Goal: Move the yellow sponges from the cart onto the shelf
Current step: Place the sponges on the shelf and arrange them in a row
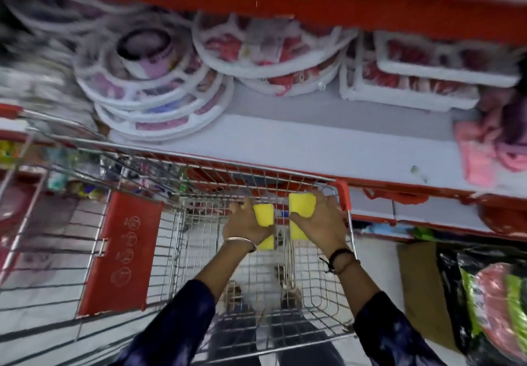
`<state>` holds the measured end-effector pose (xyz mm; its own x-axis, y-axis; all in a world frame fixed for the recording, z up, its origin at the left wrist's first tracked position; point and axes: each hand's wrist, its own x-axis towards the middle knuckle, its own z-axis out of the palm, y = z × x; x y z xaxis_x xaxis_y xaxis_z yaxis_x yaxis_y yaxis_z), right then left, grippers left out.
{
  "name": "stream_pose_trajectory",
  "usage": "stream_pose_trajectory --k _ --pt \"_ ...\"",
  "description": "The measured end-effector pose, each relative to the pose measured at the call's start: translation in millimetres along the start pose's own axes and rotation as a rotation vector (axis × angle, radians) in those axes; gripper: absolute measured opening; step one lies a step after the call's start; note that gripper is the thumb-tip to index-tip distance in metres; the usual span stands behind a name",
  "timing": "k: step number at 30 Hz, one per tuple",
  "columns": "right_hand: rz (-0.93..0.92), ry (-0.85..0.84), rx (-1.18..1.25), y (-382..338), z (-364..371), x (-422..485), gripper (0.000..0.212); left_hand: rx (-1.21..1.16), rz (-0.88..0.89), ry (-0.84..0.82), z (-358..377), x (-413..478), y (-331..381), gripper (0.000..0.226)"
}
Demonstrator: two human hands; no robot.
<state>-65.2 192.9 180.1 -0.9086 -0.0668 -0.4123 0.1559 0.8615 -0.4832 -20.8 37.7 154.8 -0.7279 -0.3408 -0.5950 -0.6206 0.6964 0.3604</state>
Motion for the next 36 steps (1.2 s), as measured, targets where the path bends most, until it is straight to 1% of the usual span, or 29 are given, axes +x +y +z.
stream_pose_trajectory --k 2,7,9,13,16,20,26,31,33,36 --pt "-0.02 0.032 0.008 -14 -25 -5 0.083 0.005 0.039 0.024 -25 -12 14 0.099" --pt "-0.07 0.055 0.003 -48 -96 -17 0.076 -0.033 0.15 0.121 -92 -45 59 0.085" --pt "-0.095 0.057 0.01 -60 -126 -22 0.075 -0.026 0.189 0.146 -118 -58 81 0.083" --pt "-0.155 0.097 0.027 -80 -182 -27 0.077 -0.003 0.267 0.216 -162 -76 124 0.09" --pt "-0.215 0.167 0.042 -94 -225 -29 0.078 0.008 0.326 0.257 -194 -91 157 0.097" --pt "-0.274 0.285 0.037 -108 -278 -22 0.076 0.054 0.396 0.348 -229 -108 202 0.094" --pt "-0.249 0.359 -0.021 -119 -340 9 0.074 0.057 0.45 0.382 -271 -99 272 0.096" --pt "-0.204 0.378 -0.043 -121 -381 45 0.074 0.12 0.436 0.407 -291 -75 334 0.099" --pt "-0.185 0.384 -0.046 -122 -393 61 0.075 0.135 0.433 0.394 -294 -64 355 0.101" --pt "-0.158 0.394 -0.017 -124 -404 82 0.082 0.144 0.408 0.336 -295 -47 377 0.104"
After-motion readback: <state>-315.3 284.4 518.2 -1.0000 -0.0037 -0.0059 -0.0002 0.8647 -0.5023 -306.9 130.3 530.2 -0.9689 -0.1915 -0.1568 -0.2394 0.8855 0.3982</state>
